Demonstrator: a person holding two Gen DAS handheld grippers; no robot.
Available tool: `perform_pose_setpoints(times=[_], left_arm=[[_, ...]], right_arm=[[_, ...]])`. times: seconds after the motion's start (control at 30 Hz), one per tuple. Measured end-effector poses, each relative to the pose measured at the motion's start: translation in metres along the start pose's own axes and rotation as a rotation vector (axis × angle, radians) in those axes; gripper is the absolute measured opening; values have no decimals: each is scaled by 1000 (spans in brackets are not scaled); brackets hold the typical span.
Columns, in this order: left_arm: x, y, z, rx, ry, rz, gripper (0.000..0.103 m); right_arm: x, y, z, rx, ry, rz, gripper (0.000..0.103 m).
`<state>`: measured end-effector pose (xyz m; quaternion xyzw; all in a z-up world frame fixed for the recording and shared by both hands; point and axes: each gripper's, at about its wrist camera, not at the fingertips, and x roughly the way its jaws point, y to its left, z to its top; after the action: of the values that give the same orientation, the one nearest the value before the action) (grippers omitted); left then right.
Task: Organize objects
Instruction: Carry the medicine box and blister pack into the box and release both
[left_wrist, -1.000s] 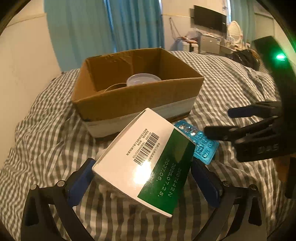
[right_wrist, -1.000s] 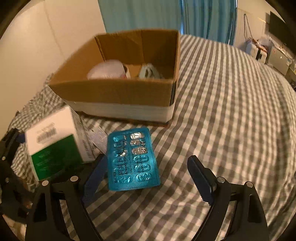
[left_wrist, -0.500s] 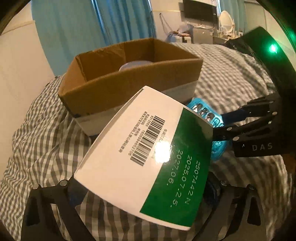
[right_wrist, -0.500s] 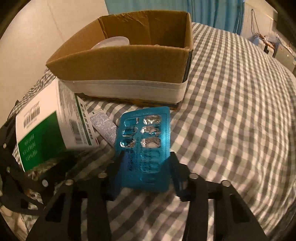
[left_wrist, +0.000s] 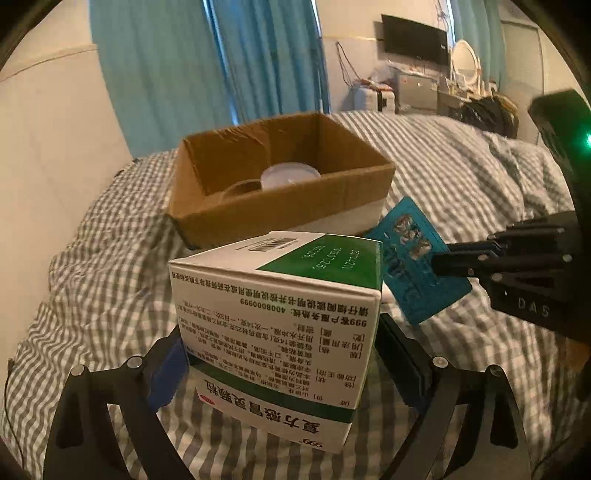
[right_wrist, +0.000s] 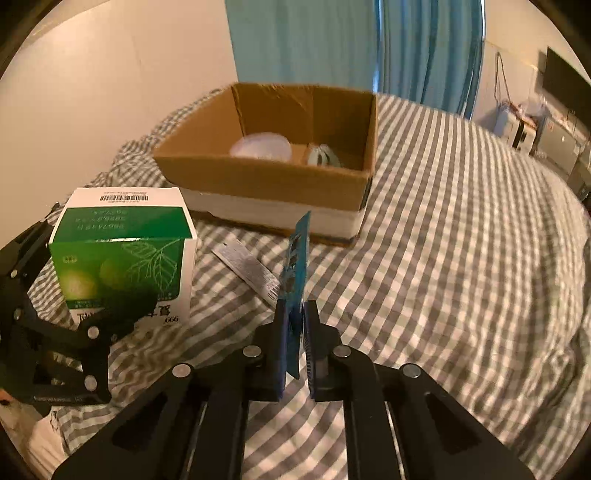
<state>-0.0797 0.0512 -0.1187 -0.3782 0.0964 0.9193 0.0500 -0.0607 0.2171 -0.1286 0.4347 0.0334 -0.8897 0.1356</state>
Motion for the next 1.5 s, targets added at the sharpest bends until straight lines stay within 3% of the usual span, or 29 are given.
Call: perform_pose_setpoints(times=[0.57, 0.9, 1.23, 1.5], left_arm=[[-81, 11, 27, -128, -49, 64, 93], [-107, 25, 65, -168, -138, 84, 93], [-85, 44, 121, -150, -195, 128, 93], [-34, 51, 155, -138, -183, 136, 93]], right_arm=[[-109, 23, 29, -72, -200, -57, 7], [-146, 32, 78, -117, -306, -73, 7], [-123, 26, 143, -127, -340, -69, 7], [-73, 7, 185, -108, -313, -56, 7]])
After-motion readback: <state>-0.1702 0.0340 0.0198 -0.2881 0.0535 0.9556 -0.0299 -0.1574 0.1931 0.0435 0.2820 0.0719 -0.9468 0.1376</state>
